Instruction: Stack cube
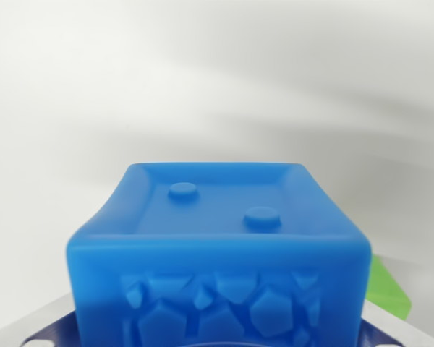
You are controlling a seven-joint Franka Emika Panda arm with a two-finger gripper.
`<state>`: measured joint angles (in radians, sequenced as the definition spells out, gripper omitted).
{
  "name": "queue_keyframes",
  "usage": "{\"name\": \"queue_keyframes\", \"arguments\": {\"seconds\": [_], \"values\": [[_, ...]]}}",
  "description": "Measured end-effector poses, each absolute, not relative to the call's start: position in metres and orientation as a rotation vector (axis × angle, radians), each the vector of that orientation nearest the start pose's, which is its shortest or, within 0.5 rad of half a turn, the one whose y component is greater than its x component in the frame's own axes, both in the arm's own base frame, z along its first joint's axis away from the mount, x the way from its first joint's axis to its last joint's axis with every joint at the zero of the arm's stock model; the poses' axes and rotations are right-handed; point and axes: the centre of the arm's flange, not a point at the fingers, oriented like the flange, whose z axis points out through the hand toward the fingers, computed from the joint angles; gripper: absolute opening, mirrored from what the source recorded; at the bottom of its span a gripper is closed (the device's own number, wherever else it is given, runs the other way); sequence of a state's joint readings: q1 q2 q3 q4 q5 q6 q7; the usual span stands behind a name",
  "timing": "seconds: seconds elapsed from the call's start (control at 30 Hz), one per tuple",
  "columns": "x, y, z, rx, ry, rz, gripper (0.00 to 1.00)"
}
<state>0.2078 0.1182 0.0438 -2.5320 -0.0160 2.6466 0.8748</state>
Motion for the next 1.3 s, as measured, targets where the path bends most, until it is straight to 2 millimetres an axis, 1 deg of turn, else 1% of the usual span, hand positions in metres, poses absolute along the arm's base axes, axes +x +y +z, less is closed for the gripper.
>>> {"name": "queue_keyframes", "arguments": {"seconds": [1.3], "values": [[0.400, 0.054, 0.243, -2.939, 1.119, 0.005, 0.00]]}}
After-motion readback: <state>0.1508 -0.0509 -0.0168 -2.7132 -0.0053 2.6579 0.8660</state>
